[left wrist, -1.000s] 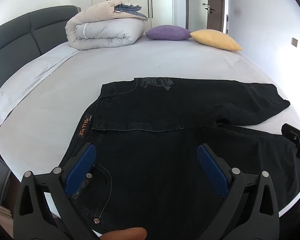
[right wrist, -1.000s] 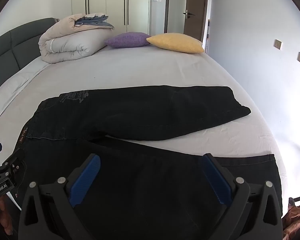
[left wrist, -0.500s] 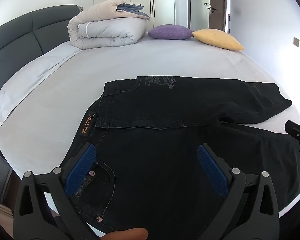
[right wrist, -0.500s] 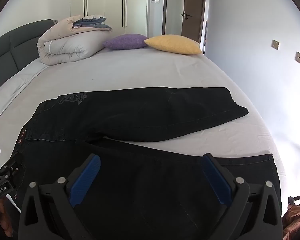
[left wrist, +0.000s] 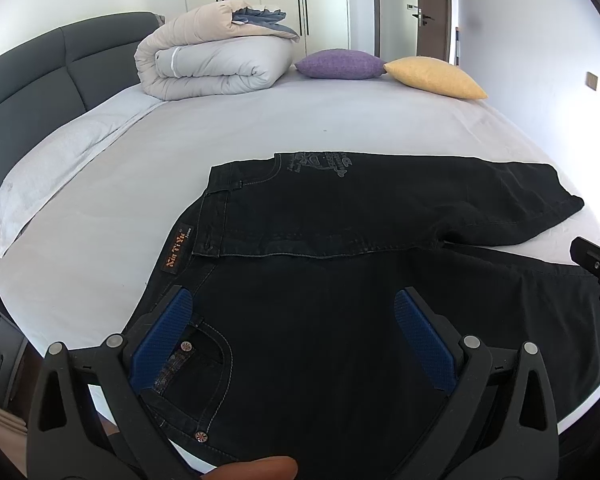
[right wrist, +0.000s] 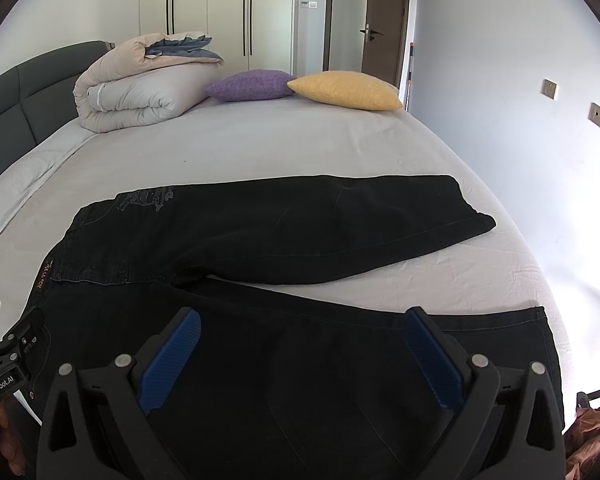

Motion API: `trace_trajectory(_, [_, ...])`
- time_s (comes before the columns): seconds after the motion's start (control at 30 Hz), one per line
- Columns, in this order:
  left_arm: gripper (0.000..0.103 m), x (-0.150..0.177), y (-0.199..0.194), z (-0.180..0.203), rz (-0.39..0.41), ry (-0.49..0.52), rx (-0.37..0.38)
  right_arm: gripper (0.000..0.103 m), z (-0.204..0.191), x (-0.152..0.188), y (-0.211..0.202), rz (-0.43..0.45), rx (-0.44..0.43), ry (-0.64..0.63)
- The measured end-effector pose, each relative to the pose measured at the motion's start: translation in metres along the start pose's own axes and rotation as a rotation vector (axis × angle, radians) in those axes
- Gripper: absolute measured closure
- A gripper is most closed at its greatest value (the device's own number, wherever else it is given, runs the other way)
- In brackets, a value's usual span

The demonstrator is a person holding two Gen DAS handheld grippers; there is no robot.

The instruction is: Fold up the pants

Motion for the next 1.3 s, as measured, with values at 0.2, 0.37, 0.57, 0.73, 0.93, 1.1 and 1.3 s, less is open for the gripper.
trace_trajectory(0.2, [0.0, -0.0002, 0.0008, 0.0003, -0.002, 0.0, 0.0, 0.0, -0.0002, -0.0002, -0.0002, 0.001, -0.001, 0.001])
trace_trajectory(0.37, [0.0, 0.0019, 0.0009, 0.0022, -0.003, 0.005, 0.0, 0.0, -0.0003, 0.0, -0.0003, 0.001, -0.001, 0.002])
trace_trajectory(0.57, [0.0, 0.0026, 0.0001, 0.0023, -0.005, 0.005, 0.001, 0.0, -0.0004, 0.0006, -0.0001, 0.003, -0.001, 0.002])
trace_trajectory(0.73, [0.0, 0.0034, 0.0001, 0.0022, -0.005, 0.005, 0.0, 0.0, -0.0005, -0.0005, -0.0012, 0.002, -0.001, 0.001])
trace_trajectory(0.93, [0.0, 0.0029, 0.0004, 0.0018, -0.005, 0.006, 0.002, 0.0, 0.0, -0.0004, -0.0006, 0.002, -0.004, 0.003])
trace_trajectory(1.1, [0.0, 0.0036, 0.0023, 0.001, -0.01, 0.007, 0.004, 0.0, -0.0003, 0.0003, -0.0004, 0.002, -0.004, 0.003])
trace_trajectory(1.3, [0.0, 0.0052, 0.0057, -0.0009, -0.018, 0.003, 0.015, 0.0, -0.001, 0.0002, -0.0005, 0.0, -0.006, 0.001])
Point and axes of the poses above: each gripper's, at about its wrist camera, not at the fingertips, and y roughly the way its jaws point, z to its right, x to its underside, the point moved 8 cm from there along y, roughly the way its jaws point, and after that the axes turned 12 degrees about -z, right-handed, at the moved point
